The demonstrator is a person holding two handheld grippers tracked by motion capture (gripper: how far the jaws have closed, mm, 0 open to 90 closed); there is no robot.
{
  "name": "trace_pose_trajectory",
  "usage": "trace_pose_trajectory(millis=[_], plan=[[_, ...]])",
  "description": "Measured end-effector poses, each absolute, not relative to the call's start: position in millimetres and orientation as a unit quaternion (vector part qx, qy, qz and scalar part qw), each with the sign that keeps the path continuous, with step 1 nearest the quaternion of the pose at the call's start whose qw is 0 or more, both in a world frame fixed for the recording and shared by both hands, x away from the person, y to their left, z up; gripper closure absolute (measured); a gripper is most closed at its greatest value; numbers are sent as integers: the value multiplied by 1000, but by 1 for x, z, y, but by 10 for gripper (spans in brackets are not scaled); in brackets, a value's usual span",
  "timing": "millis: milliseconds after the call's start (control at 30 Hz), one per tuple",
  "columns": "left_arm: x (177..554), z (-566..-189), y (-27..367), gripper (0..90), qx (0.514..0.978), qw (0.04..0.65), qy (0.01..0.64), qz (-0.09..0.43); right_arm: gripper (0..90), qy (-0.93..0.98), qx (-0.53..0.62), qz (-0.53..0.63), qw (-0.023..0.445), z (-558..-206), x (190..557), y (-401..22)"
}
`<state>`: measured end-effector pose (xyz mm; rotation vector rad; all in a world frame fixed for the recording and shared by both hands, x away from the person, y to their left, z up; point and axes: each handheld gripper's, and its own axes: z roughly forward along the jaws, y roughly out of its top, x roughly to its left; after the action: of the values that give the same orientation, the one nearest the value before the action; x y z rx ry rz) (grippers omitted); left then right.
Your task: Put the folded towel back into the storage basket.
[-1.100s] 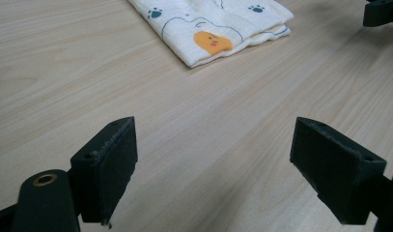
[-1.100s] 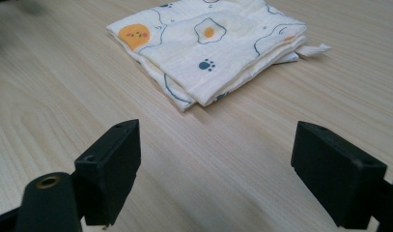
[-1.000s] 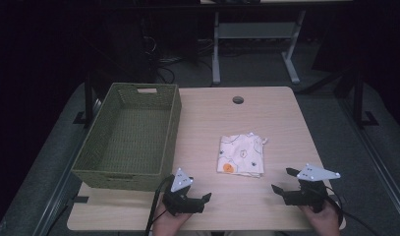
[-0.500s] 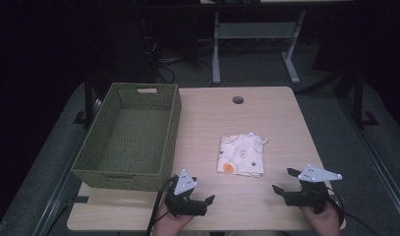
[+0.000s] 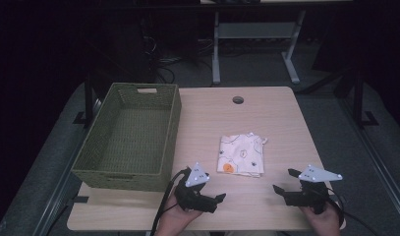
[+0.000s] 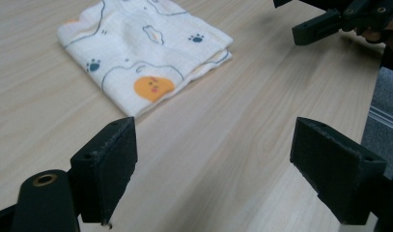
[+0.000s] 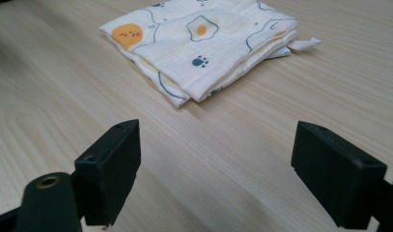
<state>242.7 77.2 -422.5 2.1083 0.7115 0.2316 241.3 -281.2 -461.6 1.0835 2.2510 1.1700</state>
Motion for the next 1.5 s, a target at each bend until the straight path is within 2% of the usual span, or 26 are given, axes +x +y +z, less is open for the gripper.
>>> trace_pose_trajectory(millis=[500, 1133, 1500], plan=[[284, -418, 44, 175, 872, 394, 276, 87, 175, 793, 392, 426, 190, -461, 241, -285], [325, -416, 20, 181, 876, 383, 290, 50, 175, 791, 393, 428, 192, -461, 241, -285], [340, -416, 2, 181, 884, 369, 283, 53, 175, 787, 396, 432, 190, -460, 243, -289]])
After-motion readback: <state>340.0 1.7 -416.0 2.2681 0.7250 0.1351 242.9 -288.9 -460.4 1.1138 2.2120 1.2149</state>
